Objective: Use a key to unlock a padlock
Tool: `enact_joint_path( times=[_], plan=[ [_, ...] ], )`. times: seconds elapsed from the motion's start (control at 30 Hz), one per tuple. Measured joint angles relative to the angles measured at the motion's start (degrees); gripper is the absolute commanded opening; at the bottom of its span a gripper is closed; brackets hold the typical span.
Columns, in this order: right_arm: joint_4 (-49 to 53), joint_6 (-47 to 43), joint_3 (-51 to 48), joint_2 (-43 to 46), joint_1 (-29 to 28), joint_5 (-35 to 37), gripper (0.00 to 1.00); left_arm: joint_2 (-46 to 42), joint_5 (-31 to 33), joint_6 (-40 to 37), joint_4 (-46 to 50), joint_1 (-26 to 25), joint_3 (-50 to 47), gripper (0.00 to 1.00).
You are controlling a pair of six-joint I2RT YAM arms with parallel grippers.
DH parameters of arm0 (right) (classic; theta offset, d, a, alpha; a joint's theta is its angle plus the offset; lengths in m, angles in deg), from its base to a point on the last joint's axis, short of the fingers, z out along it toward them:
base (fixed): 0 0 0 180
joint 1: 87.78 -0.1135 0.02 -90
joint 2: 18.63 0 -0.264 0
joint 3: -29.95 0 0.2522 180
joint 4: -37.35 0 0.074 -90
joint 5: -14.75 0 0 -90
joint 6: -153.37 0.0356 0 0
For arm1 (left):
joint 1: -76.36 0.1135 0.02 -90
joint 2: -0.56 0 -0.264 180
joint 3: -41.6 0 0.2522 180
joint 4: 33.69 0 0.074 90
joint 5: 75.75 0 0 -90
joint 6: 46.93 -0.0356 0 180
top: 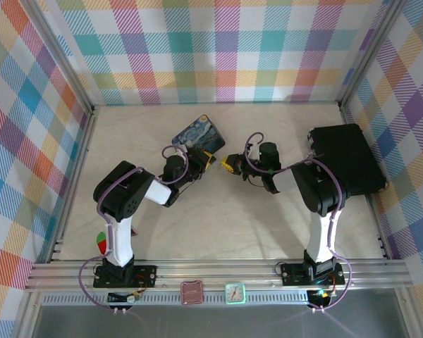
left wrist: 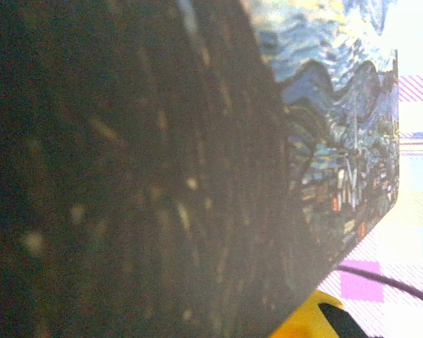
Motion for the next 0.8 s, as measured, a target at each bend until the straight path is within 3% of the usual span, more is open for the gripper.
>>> enact_joint_path(
  times=[0.33, 0.8],
  plan=[
    [-7.67, -0.04, -3.43, 0.20, -2.45, 7.34, 0.00, -6.43, 9.05, 2.99, 10.71, -2.95, -0.11, 0.00],
    [-8.83, 0.44, -3.50, 0.17, -6.19, 14.71, 0.00, -7.08, 15.45, 3.15, 13.51, -3.58, -0.11, 0.00]
  ],
)
